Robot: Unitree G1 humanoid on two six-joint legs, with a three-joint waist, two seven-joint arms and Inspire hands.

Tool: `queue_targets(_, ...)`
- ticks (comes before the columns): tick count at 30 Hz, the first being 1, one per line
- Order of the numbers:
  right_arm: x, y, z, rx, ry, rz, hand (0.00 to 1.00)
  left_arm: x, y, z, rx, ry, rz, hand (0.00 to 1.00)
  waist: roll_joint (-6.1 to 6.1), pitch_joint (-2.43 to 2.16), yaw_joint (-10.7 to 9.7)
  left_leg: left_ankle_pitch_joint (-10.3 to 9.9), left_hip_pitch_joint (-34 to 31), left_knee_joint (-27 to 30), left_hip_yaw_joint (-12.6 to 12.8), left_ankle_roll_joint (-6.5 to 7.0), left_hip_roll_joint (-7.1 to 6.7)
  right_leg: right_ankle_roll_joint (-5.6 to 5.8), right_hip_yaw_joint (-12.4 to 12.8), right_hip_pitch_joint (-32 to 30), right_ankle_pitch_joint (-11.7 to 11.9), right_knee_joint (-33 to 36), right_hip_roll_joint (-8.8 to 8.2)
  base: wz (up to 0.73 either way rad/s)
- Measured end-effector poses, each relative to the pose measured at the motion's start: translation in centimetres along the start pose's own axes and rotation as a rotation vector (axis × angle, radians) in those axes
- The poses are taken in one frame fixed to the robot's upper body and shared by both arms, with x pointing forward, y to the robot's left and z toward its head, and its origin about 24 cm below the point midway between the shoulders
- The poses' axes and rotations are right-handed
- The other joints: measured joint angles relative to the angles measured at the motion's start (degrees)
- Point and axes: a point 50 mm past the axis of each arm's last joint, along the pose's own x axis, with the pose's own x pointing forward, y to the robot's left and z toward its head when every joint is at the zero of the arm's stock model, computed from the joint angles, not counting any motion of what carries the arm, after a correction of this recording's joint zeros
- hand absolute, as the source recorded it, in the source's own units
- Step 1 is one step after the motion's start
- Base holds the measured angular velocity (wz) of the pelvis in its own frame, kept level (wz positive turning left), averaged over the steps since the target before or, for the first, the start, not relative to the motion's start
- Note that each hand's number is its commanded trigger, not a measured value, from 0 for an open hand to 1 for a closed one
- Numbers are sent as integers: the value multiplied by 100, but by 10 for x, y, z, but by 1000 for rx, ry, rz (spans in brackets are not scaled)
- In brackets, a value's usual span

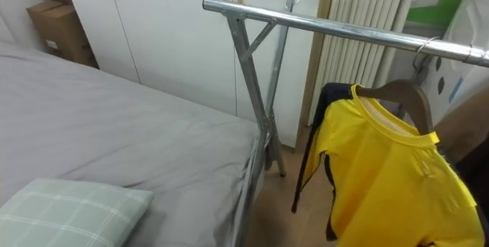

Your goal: Hang clothes

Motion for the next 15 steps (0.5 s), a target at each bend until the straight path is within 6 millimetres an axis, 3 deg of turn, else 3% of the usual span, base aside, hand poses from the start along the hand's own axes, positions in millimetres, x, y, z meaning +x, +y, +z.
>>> queue_targets(5,-4,32,-47,32,123,75,0,1,-9,12,7,-31,-7,0,90,14,32,1,-96,14,-3,1,2,-10,0,-63,89,-75,12,0)
queue_targets(8,-9,38,-67,49,177,86,0,1,-13,12,-46,-40,-6,0,150,3,33,12,-75,-43,-4,20,-16,9,0,-60,111,-81,5,0)
queue_targets(15,-16,52,-94,58,266,100,0,-1,-26,14,-55,-58,-18,0,241,8,52,3,-146,-25,-9,45,-21,29,95,-175,210,-81,16,-7)
